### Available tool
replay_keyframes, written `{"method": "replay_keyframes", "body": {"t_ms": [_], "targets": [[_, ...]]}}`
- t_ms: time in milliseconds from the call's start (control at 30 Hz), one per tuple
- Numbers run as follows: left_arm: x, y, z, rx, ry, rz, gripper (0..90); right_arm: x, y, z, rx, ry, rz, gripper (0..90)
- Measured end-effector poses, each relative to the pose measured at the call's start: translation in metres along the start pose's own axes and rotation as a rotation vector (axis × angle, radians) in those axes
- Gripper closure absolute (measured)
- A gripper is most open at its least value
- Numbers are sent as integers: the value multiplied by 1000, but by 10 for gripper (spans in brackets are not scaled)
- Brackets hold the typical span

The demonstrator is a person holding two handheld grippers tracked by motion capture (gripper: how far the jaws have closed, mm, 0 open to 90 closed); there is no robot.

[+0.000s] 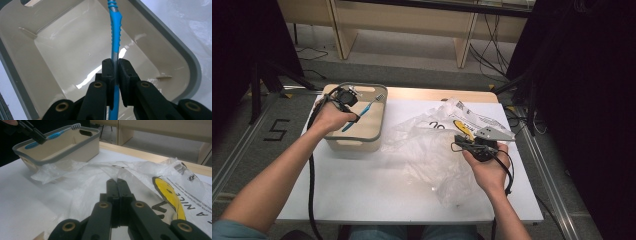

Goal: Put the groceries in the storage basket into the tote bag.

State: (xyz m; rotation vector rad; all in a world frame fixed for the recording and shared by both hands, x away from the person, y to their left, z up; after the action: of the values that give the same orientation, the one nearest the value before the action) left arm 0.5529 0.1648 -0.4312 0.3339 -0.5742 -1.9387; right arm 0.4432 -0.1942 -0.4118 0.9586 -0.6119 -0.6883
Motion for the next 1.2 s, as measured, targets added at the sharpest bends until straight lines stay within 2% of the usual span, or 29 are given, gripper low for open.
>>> {"method": "replay_keyframes", "body": {"t_ms": [400, 1200], "targets": [[13, -6, 12, 24, -35, -29, 831, 0, 0, 0, 1, 0, 0, 900], [36, -19, 27, 41, -71, -80, 831, 0, 0, 0, 1, 1, -1, 900]]}}
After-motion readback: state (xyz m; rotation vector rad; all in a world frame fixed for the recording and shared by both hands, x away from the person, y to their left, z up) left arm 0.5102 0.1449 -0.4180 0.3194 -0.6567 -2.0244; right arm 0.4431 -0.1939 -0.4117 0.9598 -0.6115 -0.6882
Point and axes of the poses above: each handheld gripper's, and its own axes: z roughly backward along the jaws, y roughly out of its top, x roughly to its right, the point moved 7 cm from there along -z, roughly forward along the jaws, and after that the axes turned 13 degrees about z, right-handed, at the moved point
